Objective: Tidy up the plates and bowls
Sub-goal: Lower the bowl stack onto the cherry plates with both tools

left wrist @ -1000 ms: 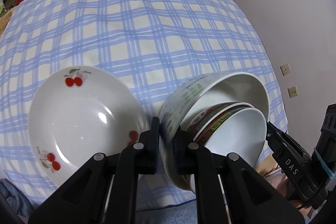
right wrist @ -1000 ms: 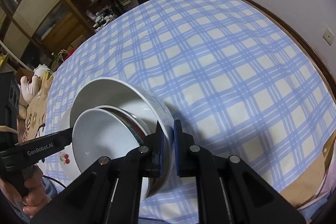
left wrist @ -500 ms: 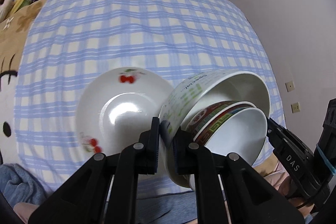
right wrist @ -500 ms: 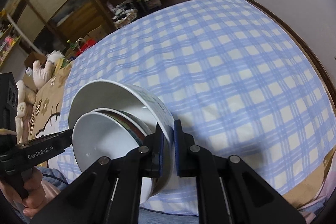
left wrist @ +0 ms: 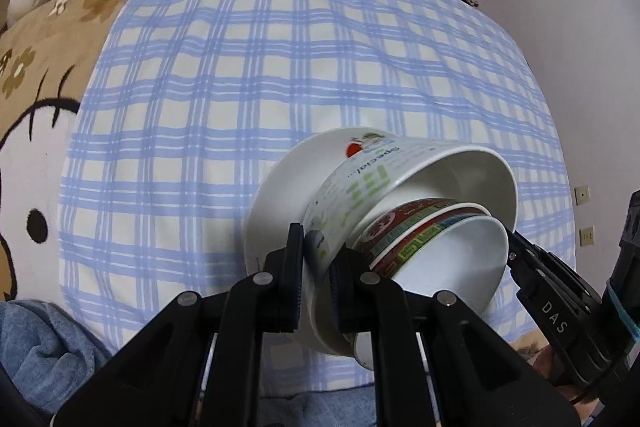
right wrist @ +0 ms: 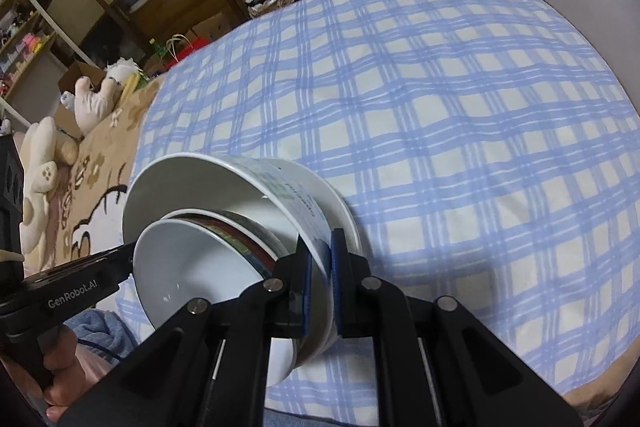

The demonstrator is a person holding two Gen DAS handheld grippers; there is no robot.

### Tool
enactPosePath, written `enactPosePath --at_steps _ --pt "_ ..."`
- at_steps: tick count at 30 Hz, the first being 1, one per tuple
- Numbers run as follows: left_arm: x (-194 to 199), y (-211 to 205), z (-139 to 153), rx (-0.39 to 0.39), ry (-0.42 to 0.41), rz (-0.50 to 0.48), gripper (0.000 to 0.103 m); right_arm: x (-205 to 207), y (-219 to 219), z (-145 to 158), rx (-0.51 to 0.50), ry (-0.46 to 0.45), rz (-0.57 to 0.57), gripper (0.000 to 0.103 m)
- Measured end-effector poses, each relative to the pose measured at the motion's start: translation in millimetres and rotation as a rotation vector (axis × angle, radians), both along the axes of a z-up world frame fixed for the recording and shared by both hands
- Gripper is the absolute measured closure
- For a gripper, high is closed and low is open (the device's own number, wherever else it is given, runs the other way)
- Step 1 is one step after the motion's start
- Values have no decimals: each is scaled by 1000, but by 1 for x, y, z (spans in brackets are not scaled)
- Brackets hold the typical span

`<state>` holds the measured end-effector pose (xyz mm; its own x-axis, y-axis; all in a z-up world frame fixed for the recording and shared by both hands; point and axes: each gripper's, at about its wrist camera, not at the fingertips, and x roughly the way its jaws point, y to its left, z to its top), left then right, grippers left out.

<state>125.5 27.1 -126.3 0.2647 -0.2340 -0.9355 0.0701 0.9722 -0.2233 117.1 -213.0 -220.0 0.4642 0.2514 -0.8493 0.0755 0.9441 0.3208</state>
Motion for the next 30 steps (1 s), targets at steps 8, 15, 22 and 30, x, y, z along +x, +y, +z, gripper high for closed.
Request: enactPosePath --at_steps 8,15,22,30 --pt "12 0 -17 -8 25 13 96 12 2 -17 -6 15 -6 93" --pt "14 3 -18 -13 4 20 96 11 4 -19 -9 -6 0 93" --pt "13 3 -18 -11 -20 13 95 11 5 -20 4 -17 4 93" --pt "11 2 -13 7 -71 3 95 8 2 -16 18 -37 22 93"
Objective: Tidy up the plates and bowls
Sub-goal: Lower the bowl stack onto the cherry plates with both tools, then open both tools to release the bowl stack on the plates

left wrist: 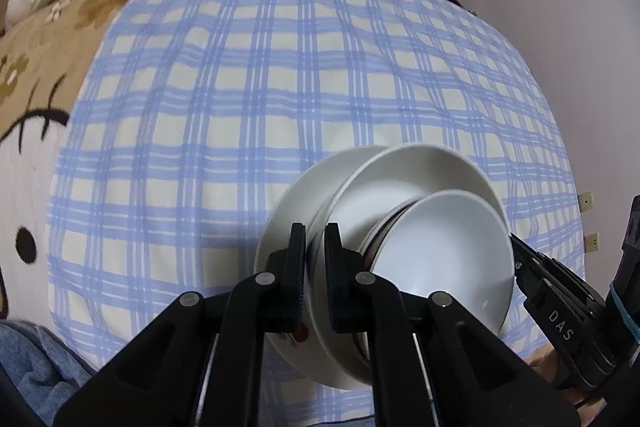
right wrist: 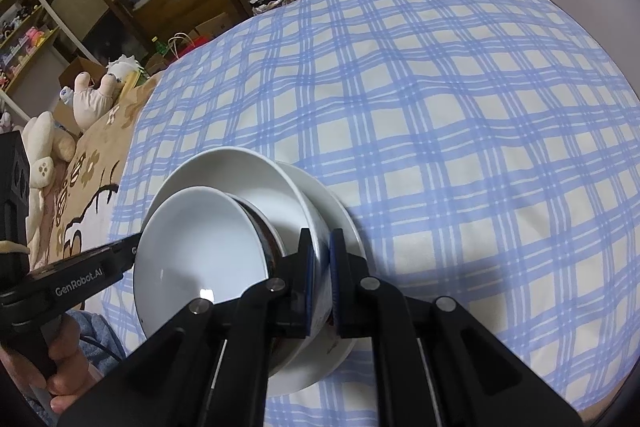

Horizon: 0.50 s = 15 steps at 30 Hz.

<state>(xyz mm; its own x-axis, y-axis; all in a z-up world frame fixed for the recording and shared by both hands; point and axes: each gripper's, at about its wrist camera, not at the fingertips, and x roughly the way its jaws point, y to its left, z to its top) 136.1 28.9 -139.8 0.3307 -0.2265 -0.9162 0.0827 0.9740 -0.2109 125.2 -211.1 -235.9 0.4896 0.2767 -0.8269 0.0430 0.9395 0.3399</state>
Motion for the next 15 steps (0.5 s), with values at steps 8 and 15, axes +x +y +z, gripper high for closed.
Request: enactPosePath --at_steps 8,15 --pt "-11 3 8 47 -33 -1 90 -10 3 23 -64 -66 14 92" --pt "-36 8 33 109 -100 -5 88 -32 -8 51 -66 -126 14 78"
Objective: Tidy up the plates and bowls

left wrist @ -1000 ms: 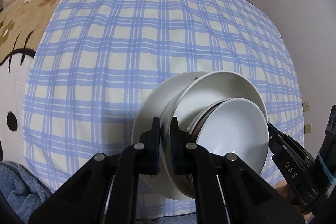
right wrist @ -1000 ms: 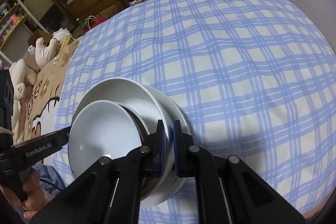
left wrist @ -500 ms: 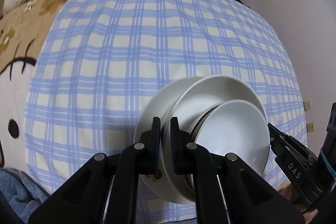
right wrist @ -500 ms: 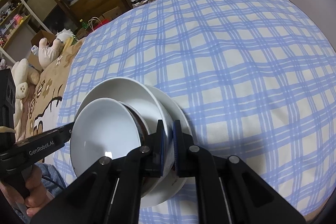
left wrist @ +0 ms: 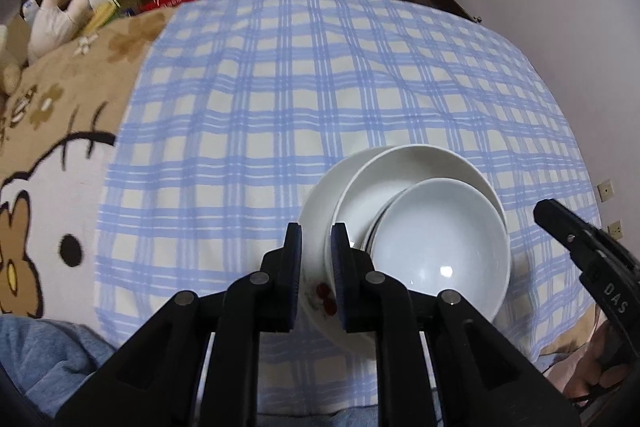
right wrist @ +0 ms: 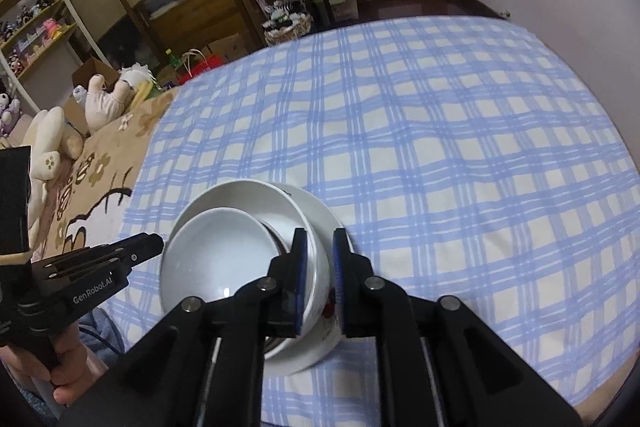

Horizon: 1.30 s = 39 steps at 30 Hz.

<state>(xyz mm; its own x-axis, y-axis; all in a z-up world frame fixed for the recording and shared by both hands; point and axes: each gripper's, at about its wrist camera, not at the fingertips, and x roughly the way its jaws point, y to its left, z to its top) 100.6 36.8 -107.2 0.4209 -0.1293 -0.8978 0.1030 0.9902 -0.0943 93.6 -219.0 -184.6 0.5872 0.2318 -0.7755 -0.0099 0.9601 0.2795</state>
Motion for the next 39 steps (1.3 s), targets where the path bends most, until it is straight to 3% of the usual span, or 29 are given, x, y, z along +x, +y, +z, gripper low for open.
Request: enactPosePath --at_steps 5,10,16,18,22,24,27,31,35,39 --pt "-28 8 35 40 -107 1 81 -26 -9 29 -21 -83 7 58" --pt "-55 22 63 19 -187 10 72 -51 -15 54 -24 -171 13 48" --pt "-94 31 102 52 -315 4 62 -80 -14 82 -47 -261 21 36" --pt "-112 35 121 57 -387 11 50 -88 -14 89 -48 -287 17 23" --pt "-140 34 144 100 -513 7 30 -106 -13 105 -73 -341 19 19" --pt "-154 30 149 108 -567 -9 17 -114 -13 109 -78 -356 18 11" --pt "-170 23 152 107 -639 -27 6 -127 -12 114 -109 -387 14 9" --pt "-186 13 149 110 -748 -33 3 -142 -13 115 -139 -452 -2 0" --pt "-186 11 136 60 -761 -34 2 -153 -16 112 -156 -525 -21 0" --pt "-179 14 120 38 -751 -9 2 -154 -20 105 -158 -530 -28 0"
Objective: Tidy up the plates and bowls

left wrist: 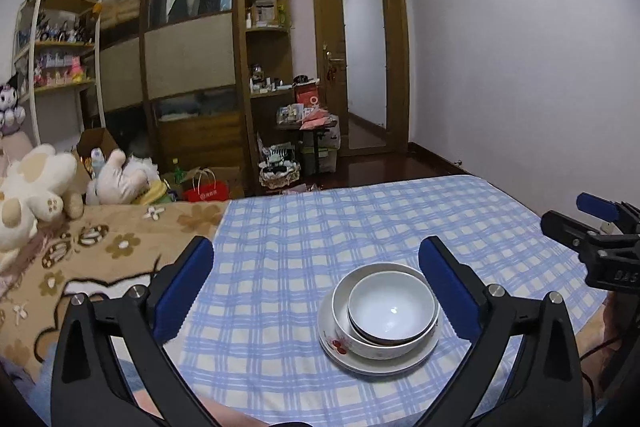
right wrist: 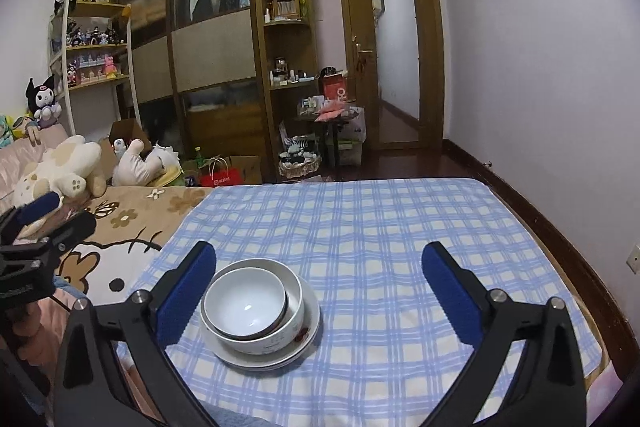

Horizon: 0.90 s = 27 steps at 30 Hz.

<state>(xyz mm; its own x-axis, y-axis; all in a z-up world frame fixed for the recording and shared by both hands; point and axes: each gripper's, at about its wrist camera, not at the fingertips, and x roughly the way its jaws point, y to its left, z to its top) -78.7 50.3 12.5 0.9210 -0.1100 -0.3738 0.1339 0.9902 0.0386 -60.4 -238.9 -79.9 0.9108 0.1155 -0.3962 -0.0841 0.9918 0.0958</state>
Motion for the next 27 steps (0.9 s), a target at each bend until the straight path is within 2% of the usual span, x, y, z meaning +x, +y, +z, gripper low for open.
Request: enactPosePath --at_steps 5,12,19,27 --pt "11 -3 -19 8 41 -10 2 5 -9 -16 37 23 -29 0" --pt "25 -16 -32 25 93 -36 2 13 -21 -38 43 30 -66 0" --pt "35 -27 -38 48 110 -32 2 17 -30 -46 60 24 -87 0" --pt "37 -34 -45 82 122 -38 2 21 -23 -50 29 49 -78 0"
